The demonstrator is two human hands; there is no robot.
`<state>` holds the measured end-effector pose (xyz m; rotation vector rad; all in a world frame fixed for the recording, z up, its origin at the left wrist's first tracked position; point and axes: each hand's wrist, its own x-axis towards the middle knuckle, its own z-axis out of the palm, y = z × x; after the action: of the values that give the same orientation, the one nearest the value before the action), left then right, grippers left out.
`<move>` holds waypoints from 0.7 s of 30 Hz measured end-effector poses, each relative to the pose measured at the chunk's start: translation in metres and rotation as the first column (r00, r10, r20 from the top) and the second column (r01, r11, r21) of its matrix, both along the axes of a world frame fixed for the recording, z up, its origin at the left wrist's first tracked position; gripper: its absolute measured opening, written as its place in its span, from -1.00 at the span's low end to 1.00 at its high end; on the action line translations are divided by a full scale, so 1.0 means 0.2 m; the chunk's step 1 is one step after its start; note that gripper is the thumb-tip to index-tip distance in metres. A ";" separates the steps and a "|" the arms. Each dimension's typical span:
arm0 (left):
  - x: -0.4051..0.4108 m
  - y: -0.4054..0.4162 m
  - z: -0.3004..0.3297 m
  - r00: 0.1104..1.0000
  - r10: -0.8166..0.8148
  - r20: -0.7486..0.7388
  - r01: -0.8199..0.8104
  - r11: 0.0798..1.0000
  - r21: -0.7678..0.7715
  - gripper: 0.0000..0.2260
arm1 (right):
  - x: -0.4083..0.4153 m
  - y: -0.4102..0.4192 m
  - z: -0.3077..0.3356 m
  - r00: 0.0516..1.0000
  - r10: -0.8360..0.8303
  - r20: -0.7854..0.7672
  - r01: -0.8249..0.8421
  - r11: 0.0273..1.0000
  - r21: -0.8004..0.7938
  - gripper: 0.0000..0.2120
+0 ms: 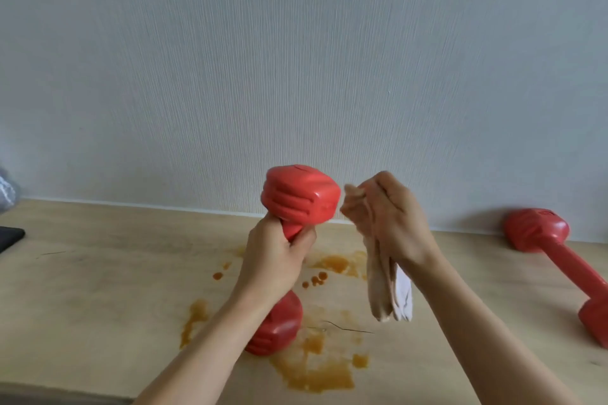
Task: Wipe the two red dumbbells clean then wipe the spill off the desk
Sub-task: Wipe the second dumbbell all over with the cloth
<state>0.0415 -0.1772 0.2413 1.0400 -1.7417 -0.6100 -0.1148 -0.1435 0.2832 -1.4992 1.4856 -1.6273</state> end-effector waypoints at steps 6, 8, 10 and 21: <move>0.04 -0.02 0.04 0.983 -0.157 -0.093 0.175 0.953 0.246 -0.89 | 0.14 0.01 0.22 0.994 -0.087 -0.059 0.059 0.928 -0.368 -0.89; 0.05 -0.01 0.04 0.977 -0.213 -0.026 0.213 0.944 0.251 -0.81 | 0.22 -0.04 0.24 0.993 -0.104 -0.049 0.070 0.887 -0.455 -0.90; 0.04 0.01 0.04 0.964 -0.264 0.031 0.248 0.935 0.252 -0.73 | 0.28 -0.11 0.23 0.997 -0.068 -0.033 0.045 0.885 -0.463 -0.92; -0.01 0.01 -0.01 0.950 -0.310 -0.045 0.300 0.860 0.413 -0.82 | 0.08 -0.12 0.12 0.924 0.316 -0.217 -0.294 0.947 0.127 -0.57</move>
<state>0.0387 -0.1760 0.2384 1.0605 -1.8583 -1.2189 -0.0987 -0.1678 0.3064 -1.8165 1.3392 -1.2177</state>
